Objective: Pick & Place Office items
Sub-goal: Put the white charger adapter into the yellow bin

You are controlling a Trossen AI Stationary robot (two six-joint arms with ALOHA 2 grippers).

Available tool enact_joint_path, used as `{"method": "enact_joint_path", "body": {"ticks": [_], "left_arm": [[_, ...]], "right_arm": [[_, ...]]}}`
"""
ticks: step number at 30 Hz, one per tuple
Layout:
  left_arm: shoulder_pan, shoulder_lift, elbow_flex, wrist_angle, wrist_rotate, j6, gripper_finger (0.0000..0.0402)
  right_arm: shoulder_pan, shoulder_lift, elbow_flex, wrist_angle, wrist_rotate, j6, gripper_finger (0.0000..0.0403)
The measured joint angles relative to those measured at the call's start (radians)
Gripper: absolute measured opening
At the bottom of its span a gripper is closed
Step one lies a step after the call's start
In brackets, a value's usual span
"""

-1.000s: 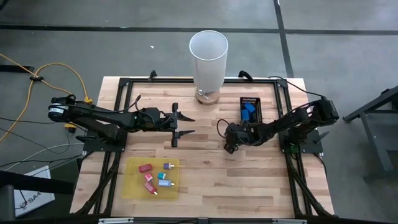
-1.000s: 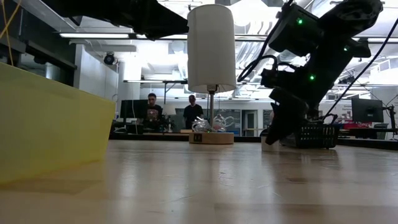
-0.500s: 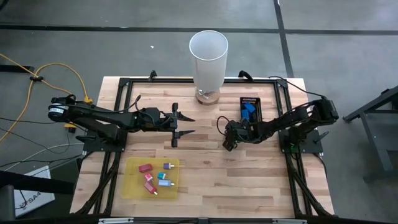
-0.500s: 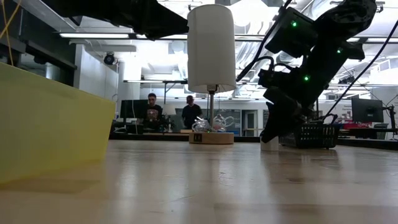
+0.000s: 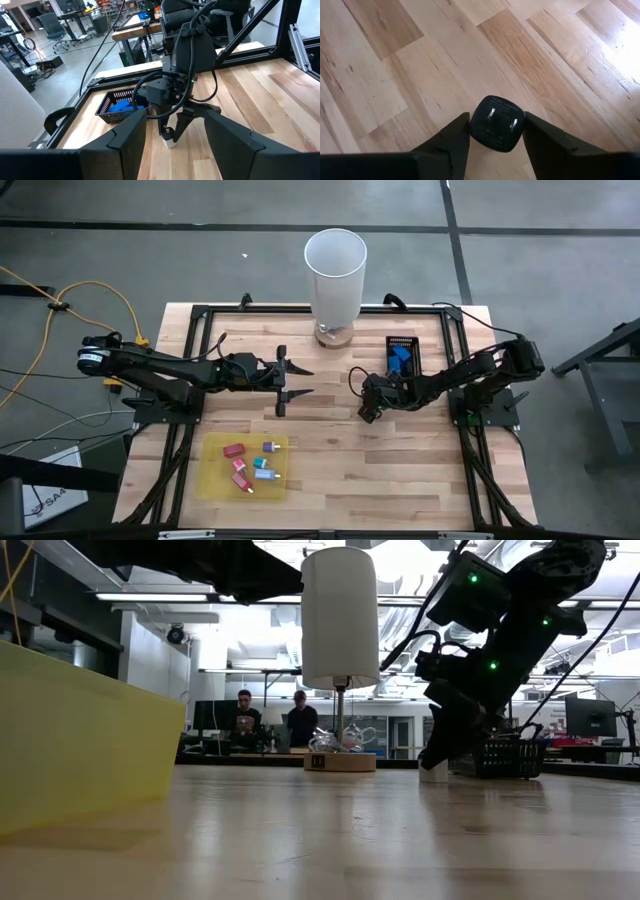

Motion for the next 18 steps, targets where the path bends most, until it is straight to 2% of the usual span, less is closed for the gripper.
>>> {"method": "enact_joint_path", "body": {"ticks": [4,18], "left_arm": [[0.0,0.0,0.0,0.0,0.0,0.0,0.0194],[0.0,0.0,0.0,0.0,0.0,0.0,0.0194]], "right_arm": [[0.0,0.0,0.0,0.0,0.0,0.0,0.0144],[0.0,-0.001,0.001,-0.002,-0.023,-0.008,0.0135]]}}
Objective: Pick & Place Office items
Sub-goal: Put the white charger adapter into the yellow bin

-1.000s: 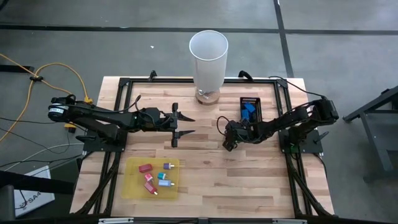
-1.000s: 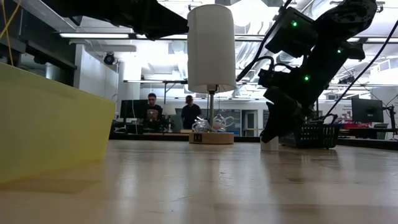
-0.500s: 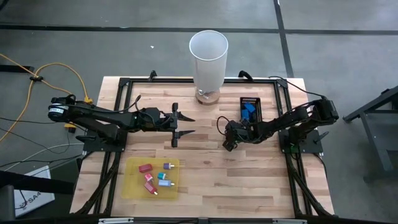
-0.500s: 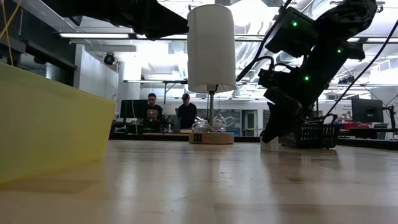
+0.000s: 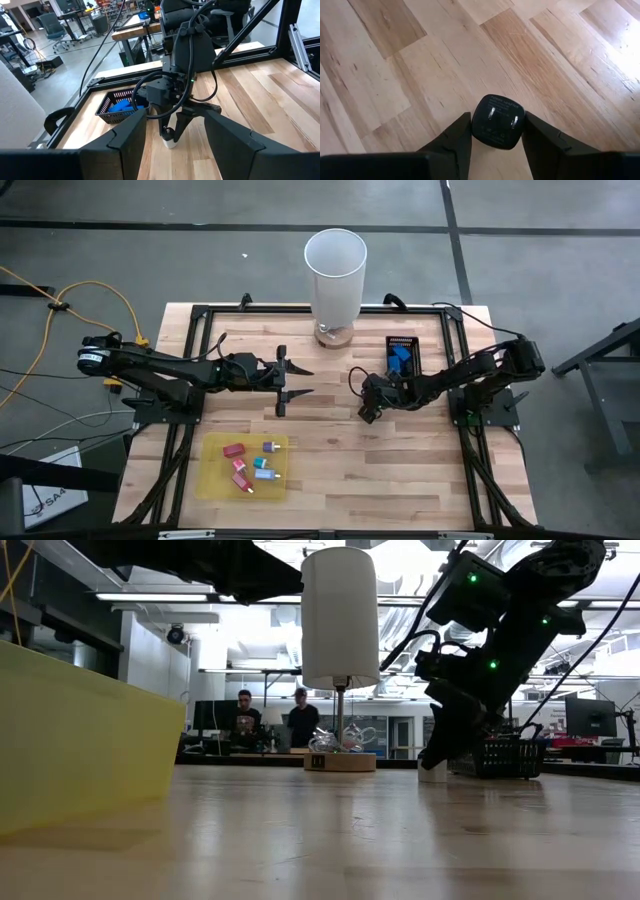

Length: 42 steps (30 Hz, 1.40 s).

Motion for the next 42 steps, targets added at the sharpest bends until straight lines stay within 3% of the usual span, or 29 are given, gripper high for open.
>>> {"method": "enact_joint_path", "body": {"ticks": [25,42], "left_arm": [[0.0,0.0,0.0,0.0,0.0,0.0,0.0194],[0.0,0.0,0.0,0.0,0.0,0.0,0.0194]], "right_arm": [[0.016,-0.004,-0.001,0.165,-0.096,-0.105,0.0133],[0.022,-0.005,-0.001,0.435,-0.29,-0.16,0.0132]]}}
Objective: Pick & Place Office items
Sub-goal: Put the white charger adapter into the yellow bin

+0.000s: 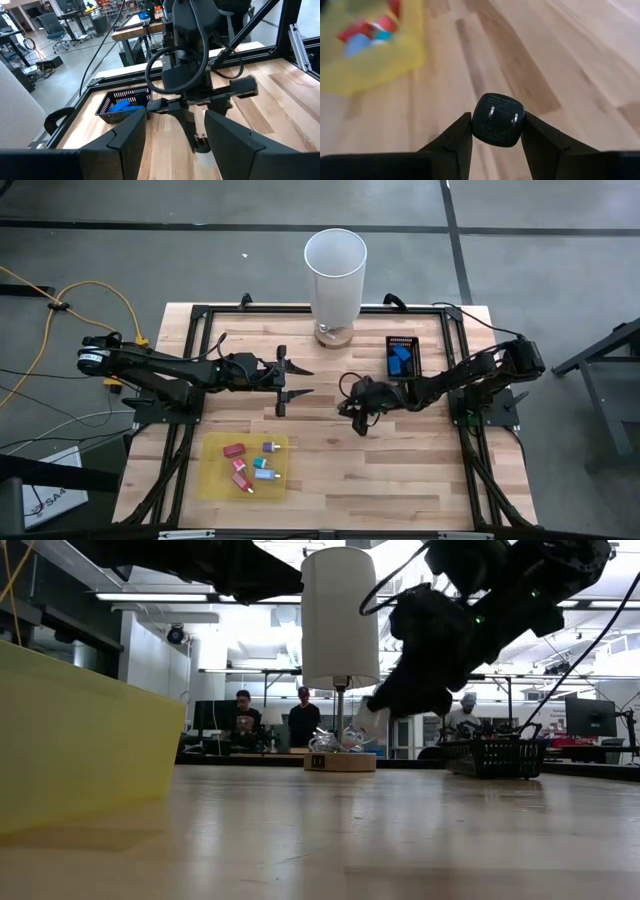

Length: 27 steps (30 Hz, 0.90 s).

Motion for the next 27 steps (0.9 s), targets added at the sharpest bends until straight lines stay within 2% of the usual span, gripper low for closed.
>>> {"method": "enact_joint_path", "body": {"ticks": [12,27], "left_arm": [[0.0,0.0,0.0,0.0,0.0,0.0,0.0194],[0.0,0.0,0.0,0.0,0.0,0.0,0.0194]], "right_arm": [[0.0,0.0,0.0,0.276,-0.244,0.06,0.0132],[0.006,0.0,0.0,0.356,-0.321,0.195,0.0132]]}}
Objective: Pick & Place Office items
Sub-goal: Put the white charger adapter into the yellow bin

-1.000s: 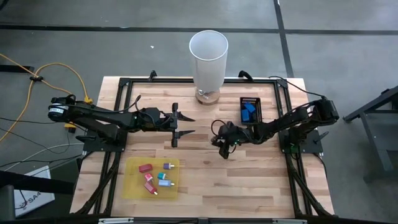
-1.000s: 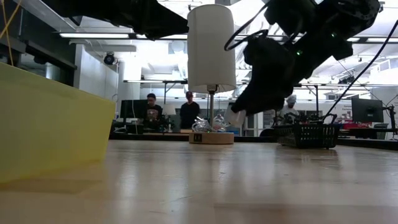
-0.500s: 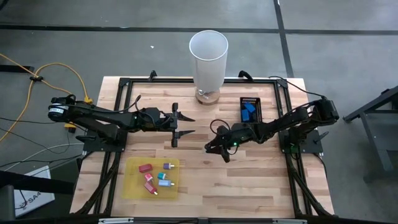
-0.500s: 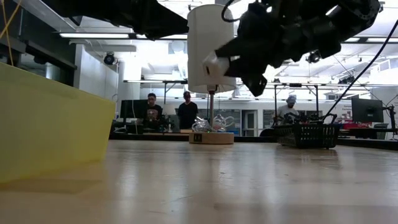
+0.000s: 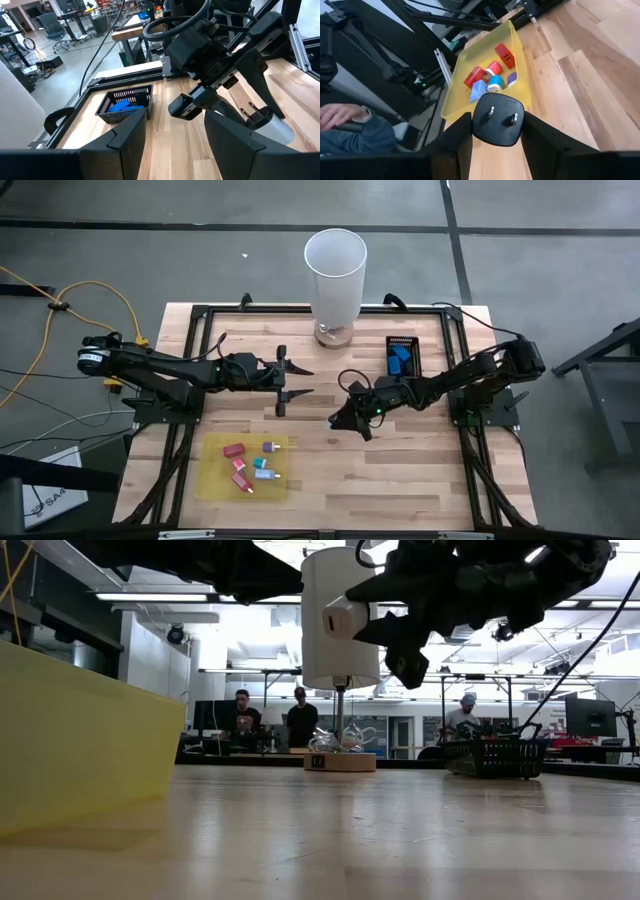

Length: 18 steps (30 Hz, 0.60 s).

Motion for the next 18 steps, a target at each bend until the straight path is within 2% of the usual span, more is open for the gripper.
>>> {"method": "enact_joint_path", "body": {"ticks": [3,10,18], "left_arm": [[0.0,0.0,0.0,0.0,0.0,-0.014,0.0194],[-0.005,0.0,0.0,0.0,0.005,-0.151,0.0194],[-0.09,0.0,0.0,0.0,0.052,0.002,0.0194]], "right_arm": [[0.003,0.0,0.0,0.016,-0.018,0.027,0.0132],[0.003,0.0,0.0,0.105,-0.096,0.187,0.0132],[0.003,0.0,0.0,0.136,-0.17,0.376,0.0132]]}}
